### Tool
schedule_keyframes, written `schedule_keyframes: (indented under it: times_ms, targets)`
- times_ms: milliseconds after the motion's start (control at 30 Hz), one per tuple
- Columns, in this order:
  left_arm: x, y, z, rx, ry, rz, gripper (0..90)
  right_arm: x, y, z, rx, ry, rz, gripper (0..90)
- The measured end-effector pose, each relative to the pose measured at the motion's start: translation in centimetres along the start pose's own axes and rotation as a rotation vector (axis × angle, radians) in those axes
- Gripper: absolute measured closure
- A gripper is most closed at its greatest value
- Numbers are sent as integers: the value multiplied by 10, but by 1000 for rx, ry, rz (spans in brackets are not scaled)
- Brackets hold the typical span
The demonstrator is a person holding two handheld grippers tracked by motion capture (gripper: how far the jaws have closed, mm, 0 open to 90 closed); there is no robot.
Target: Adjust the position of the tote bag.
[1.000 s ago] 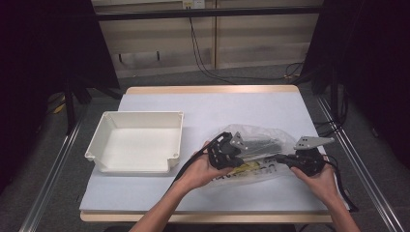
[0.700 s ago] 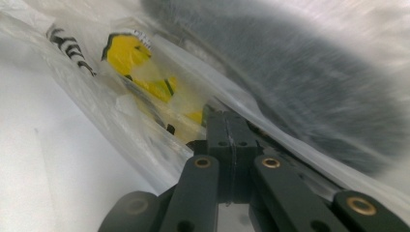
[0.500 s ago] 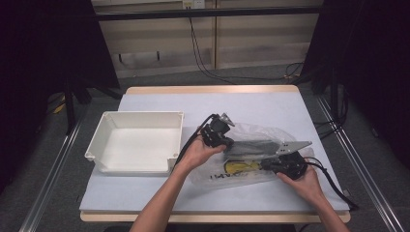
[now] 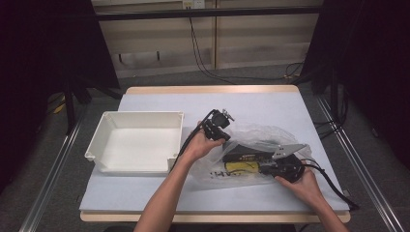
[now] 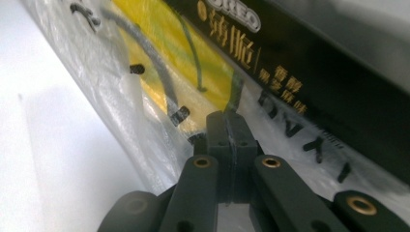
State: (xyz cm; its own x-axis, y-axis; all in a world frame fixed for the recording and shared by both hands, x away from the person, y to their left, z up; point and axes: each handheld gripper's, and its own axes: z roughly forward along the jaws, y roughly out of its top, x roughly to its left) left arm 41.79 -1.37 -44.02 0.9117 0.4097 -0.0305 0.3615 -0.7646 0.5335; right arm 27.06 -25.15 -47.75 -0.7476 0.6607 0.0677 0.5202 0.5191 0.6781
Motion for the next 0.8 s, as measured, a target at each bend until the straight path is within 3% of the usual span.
schedule_keyframes:
  times_ms: [167, 233, 400, 633, 700, 800]
  targets:
    - [7, -1, 14, 40, -12, -29, 900, 1, 0, -1, 7, 15, -6, 900]
    - [8, -1, 19, 57, -11, -20, 900, 1, 0, -1, 11, 16, -12, 900]
    - [15, -3, 24, 28, -43, -75, 900, 3, 1, -4, 5, 40, -25, 900]
    - [13, -2, 24, 26, -22, -73, 900, 2, 8, -27, -107, 120, -10, 900]
    - [12, -1, 19, 18, -29, -55, 900, 1, 9, -37, -139, 120, 6, 900]
    - [13, -2, 13, -2, -30, -70, 900, 3, 12, -48, -160, 112, -12, 900]
